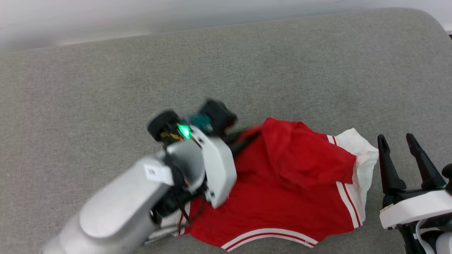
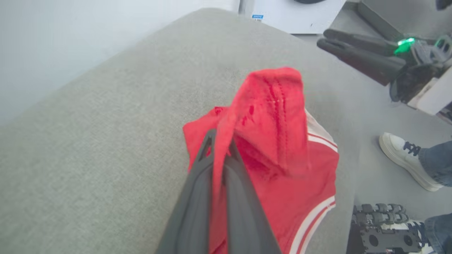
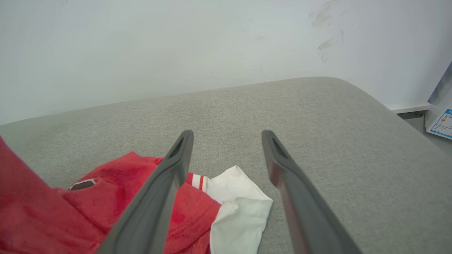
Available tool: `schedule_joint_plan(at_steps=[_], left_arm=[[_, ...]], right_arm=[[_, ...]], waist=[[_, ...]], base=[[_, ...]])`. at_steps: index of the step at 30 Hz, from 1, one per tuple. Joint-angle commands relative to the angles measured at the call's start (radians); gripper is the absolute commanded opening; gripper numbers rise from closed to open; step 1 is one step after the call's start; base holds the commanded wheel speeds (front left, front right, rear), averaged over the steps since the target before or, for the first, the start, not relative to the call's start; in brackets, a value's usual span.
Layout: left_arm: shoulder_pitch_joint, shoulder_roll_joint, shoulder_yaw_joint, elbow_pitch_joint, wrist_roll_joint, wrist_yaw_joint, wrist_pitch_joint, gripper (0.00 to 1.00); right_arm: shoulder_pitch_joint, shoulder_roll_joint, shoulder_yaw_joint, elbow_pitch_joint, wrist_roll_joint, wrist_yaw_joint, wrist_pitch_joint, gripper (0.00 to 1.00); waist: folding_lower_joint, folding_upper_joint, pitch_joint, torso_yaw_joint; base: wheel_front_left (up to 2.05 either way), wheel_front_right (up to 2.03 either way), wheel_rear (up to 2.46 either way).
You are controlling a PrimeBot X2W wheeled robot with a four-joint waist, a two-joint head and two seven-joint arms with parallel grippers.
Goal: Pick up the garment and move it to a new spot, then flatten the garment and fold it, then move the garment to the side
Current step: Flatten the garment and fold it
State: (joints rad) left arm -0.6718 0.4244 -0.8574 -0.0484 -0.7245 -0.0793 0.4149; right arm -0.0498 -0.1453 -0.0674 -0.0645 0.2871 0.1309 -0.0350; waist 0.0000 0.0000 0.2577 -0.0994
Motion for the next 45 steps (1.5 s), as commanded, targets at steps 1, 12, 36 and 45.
schedule_joint_plan(at_steps=[1,12,36,45], left_arm=[[-0.036,0.001,0.038,0.001,-0.008,0.010,-0.025,0.00],[-0.310,0.044,0.226,0.259,0.007,0.036,-0.081,0.00],[-0.471,0.047,0.248,0.846,0.132,0.015,-0.390,1.00],[-0.363,0.053,0.259,0.776,0.125,-0.002,-0.608,1.00]], right_arm=[[-0.013,0.003,0.006,0.000,-0.004,0.000,0.000,1.00],[-0.066,0.026,0.070,0.025,-0.004,0.000,-0.038,1.00],[-0.136,0.030,0.127,0.075,-0.024,0.000,-0.072,1.00],[-0.096,-0.005,0.102,0.059,-0.026,0.000,-0.031,1.00]], waist=[[0.0000,0.0000,0.002,-0.010],[0.0000,0.0000,0.101,-0.110],[0.0000,0.0000,0.143,-0.098],[0.0000,0.0000,0.022,-0.008]], base=[[0.00,0.00,0.00],[0.00,0.00,0.00],[0.00,0.00,0.00],[0.00,0.00,0.00]])
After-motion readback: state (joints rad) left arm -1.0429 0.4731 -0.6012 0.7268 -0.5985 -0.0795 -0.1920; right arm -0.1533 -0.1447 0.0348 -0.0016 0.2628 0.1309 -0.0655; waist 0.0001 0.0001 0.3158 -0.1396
